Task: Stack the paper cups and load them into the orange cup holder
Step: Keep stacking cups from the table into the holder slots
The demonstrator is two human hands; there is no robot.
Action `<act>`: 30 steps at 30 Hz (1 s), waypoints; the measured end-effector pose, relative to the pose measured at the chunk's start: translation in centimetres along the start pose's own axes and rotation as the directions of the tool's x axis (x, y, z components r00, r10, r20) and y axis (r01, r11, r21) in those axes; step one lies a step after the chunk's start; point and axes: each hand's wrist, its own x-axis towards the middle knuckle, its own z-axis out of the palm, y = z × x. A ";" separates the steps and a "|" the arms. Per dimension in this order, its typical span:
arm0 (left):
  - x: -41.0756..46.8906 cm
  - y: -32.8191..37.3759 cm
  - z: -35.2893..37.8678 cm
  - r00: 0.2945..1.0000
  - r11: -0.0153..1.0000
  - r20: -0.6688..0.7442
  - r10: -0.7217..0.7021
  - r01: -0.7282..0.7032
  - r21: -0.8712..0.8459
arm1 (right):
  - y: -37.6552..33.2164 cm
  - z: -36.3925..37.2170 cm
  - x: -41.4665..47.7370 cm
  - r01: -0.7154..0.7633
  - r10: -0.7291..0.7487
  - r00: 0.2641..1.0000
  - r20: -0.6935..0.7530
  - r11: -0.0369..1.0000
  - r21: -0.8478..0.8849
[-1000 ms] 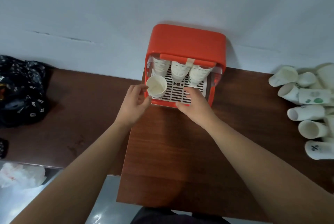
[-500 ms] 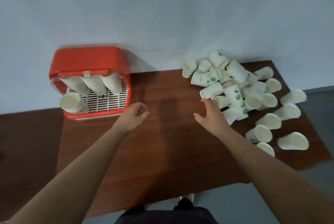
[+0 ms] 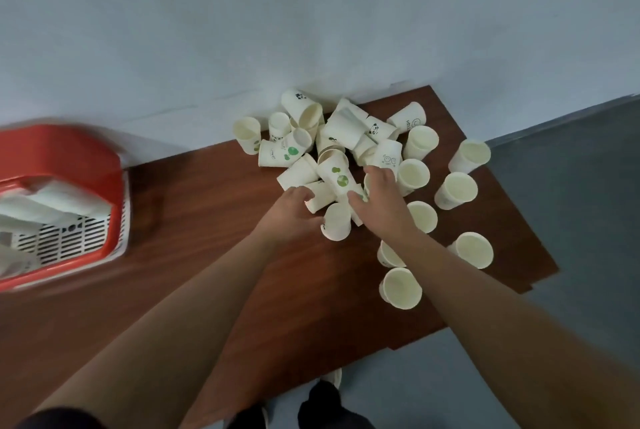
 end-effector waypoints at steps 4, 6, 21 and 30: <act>2.7 1.4 3.5 0.999 0.998 0.043 -0.006 0.004 0.066 | 0.4 0.8 4.1 0.067 -0.068 0.997 -0.023 0.997 -0.023; 3.6 1.2 4.7 0.999 0.987 0.047 0.000 -0.007 0.158 | 0.2 1.6 6.2 0.100 -0.100 0.995 -0.005 0.994 -0.050; -0.1 -3.9 1.2 0.996 0.962 0.000 -0.095 0.092 -0.257 | -0.2 4.1 9.0 0.054 -0.055 0.995 0.085 0.998 0.023; -6.4 -8.9 -4.9 0.840 0.360 -0.114 -0.530 0.101 -0.928 | -5.7 4.9 2.9 -0.149 0.076 0.983 0.165 0.857 0.492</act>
